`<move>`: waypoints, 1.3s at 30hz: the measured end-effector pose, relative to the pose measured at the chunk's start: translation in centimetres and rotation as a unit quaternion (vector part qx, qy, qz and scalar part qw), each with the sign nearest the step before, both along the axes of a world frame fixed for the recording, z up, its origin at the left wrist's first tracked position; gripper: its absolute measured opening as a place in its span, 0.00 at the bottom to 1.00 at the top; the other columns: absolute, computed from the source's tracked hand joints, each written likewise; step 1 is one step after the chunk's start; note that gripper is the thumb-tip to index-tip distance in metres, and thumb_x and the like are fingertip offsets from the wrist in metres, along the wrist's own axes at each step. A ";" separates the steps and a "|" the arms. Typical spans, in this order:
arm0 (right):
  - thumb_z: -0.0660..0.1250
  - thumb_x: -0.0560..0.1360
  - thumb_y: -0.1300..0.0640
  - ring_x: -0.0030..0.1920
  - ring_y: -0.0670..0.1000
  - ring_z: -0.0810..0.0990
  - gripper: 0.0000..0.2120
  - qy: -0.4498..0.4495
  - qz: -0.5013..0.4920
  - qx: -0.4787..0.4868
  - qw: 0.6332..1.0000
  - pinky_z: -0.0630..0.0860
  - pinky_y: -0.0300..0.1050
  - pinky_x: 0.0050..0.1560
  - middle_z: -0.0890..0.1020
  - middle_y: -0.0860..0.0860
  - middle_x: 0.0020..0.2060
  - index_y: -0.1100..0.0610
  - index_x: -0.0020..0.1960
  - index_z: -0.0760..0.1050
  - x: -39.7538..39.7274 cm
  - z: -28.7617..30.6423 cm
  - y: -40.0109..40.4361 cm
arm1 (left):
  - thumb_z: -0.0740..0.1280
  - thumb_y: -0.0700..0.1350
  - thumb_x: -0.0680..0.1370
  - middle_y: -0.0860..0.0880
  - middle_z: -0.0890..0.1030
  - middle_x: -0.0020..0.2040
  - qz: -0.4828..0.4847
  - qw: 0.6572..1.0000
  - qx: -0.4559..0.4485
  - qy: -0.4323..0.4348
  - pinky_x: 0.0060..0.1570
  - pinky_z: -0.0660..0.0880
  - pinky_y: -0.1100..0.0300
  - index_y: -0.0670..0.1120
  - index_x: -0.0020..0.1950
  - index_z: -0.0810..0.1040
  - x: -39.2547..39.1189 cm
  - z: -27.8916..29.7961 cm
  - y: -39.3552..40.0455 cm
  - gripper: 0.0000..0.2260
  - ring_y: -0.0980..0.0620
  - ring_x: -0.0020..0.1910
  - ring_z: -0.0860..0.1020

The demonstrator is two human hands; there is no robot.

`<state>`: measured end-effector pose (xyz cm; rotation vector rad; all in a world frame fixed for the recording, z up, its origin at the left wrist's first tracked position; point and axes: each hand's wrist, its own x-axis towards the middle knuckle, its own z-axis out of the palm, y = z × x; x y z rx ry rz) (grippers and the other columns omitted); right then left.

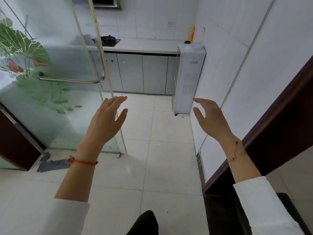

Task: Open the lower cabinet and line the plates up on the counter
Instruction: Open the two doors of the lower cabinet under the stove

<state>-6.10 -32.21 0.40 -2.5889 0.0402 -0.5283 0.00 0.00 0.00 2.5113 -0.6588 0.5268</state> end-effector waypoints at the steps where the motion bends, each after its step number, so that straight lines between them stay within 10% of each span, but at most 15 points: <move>1: 0.58 0.81 0.54 0.70 0.53 0.68 0.19 -0.002 -0.001 0.005 1.000 0.64 0.49 0.71 0.74 0.53 0.67 0.57 0.70 0.69 0.7 -0.3 -0.1 | 0.60 0.48 0.82 0.48 0.74 0.69 0.000 1.000 -0.007 0.000 0.75 0.55 0.56 0.45 0.72 0.70 0.7 -0.3 -0.3 0.18 0.48 0.70 0.71; 18: 0.59 0.81 0.54 0.69 0.53 0.69 0.19 0.028 0.015 0.022 0.999 0.66 0.53 0.70 0.75 0.53 0.66 0.57 0.70 0.69 28.0 -3.4 -3.7 | 0.62 0.47 0.81 0.49 0.74 0.69 0.028 0.997 -0.028 0.071 0.64 0.73 0.52 0.47 0.72 0.70 26.0 -3.6 -6.2 0.19 0.48 0.65 0.75; 39: 0.57 0.81 0.53 0.68 0.50 0.69 0.19 0.062 0.052 0.027 0.996 0.64 0.46 0.69 0.75 0.51 0.65 0.55 0.70 0.69 63.8 -7.8 -7.8 | 0.62 0.47 0.80 0.51 0.76 0.66 0.085 0.991 -0.035 0.098 0.57 0.72 0.59 0.50 0.70 0.71 59.6 -7.2 -9.6 0.18 0.51 0.62 0.76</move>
